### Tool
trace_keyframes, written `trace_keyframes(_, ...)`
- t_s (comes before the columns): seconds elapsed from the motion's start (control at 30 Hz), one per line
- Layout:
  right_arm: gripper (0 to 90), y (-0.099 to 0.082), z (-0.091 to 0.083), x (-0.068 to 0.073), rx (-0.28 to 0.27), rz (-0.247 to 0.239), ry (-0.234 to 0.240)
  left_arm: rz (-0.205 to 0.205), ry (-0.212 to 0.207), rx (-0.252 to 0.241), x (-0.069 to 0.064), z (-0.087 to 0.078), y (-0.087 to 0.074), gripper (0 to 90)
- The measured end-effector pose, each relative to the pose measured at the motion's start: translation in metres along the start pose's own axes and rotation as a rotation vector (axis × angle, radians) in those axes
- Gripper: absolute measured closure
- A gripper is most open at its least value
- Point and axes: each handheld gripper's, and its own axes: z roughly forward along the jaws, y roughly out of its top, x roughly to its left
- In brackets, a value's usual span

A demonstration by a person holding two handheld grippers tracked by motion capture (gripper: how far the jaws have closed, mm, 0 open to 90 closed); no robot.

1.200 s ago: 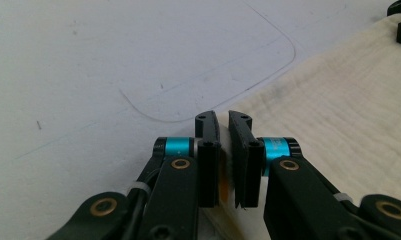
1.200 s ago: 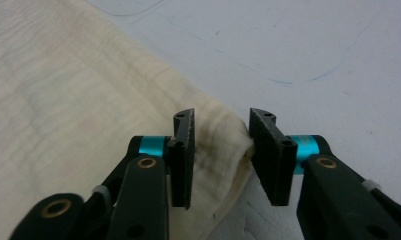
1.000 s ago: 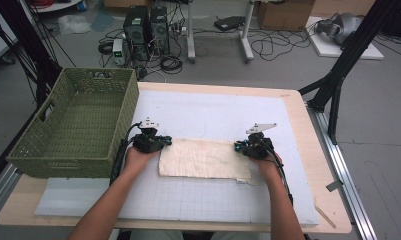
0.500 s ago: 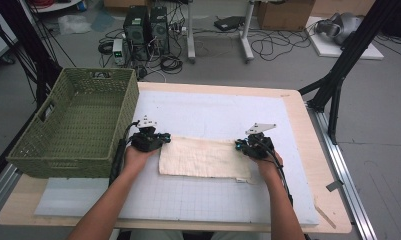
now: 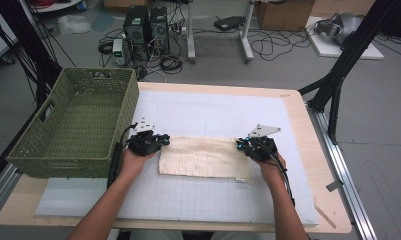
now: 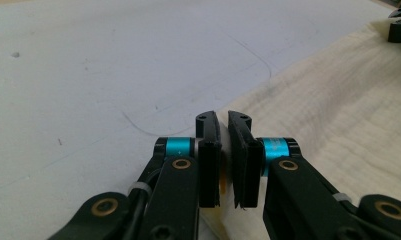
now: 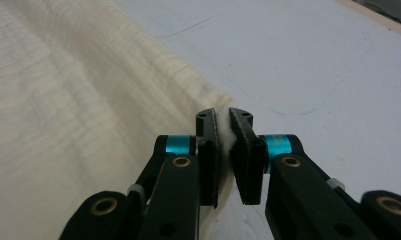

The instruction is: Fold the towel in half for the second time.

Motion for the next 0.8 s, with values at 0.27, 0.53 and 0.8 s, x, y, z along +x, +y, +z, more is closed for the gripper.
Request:
trace_keyframes(0.27,82.0,-0.005,-0.015,0.009,-0.056,-0.038,-0.012,0.026,-0.037,-0.03,-0.007,-0.01,0.001,82.0)
trace_keyframes(0.53,81.4,-0.008,-0.028,0.017,-0.105,-0.086,-0.019,0.05,-0.066,-0.064,-0.011,-0.019,-0.003,82.4)
trace_keyframes(0.8,81.3,-0.014,-0.035,0.025,-0.114,-0.135,-0.005,0.069,-0.084,-0.031,-0.014,-0.023,-0.007,83.4)
